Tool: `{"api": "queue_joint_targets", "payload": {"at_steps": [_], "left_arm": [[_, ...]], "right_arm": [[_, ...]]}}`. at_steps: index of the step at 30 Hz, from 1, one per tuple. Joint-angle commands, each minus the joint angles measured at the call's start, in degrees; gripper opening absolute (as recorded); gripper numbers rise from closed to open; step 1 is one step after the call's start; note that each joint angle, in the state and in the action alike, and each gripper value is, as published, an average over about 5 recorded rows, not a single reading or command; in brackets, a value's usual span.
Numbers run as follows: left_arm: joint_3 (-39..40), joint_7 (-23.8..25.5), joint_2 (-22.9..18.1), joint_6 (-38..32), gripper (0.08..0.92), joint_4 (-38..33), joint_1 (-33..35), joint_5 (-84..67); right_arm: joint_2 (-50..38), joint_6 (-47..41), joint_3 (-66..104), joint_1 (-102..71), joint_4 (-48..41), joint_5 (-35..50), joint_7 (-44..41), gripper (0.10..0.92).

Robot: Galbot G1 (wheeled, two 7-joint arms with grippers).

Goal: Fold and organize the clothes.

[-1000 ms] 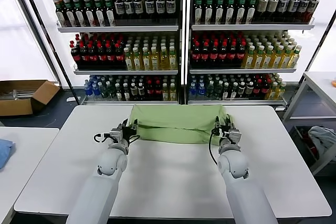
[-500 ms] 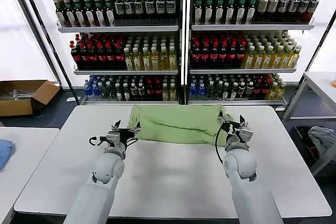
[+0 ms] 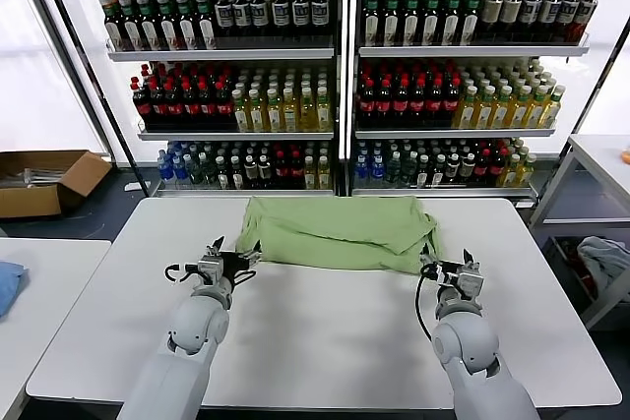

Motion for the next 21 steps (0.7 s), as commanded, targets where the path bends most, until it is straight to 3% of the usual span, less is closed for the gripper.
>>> {"api": "queue_joint_targets", "payload": {"at_steps": [1, 11, 16, 21], "left_arm": [[0.2, 0.0, 0.4, 0.3, 0.823, 2.1, -0.6, 0.3], [1.2, 0.6, 0.7, 2.5, 0.823, 5.7, -3.5, 0.4], [1.0, 1.2, 0.6, 2.5, 0.787, 7.9, -4.3, -0.9], [1.4, 1.3, 0.7, 2.8, 0.649, 8.1, -3.8, -1.4]], "right_arm": [[-1.0, -0.9, -0.1, -1.1, -1.0, -0.3, 0.3, 0.823], [-0.5, -1.6, -1.4, 0.9, -5.1, -0.5, 0.0, 0.811], [0.7, -0.9, -1.1, 1.1, -6.9, -0.6, -0.6, 0.689], [1.3, -0.4, -1.0, 0.6, -7.0, -0.4, -1.1, 0.542]]}}
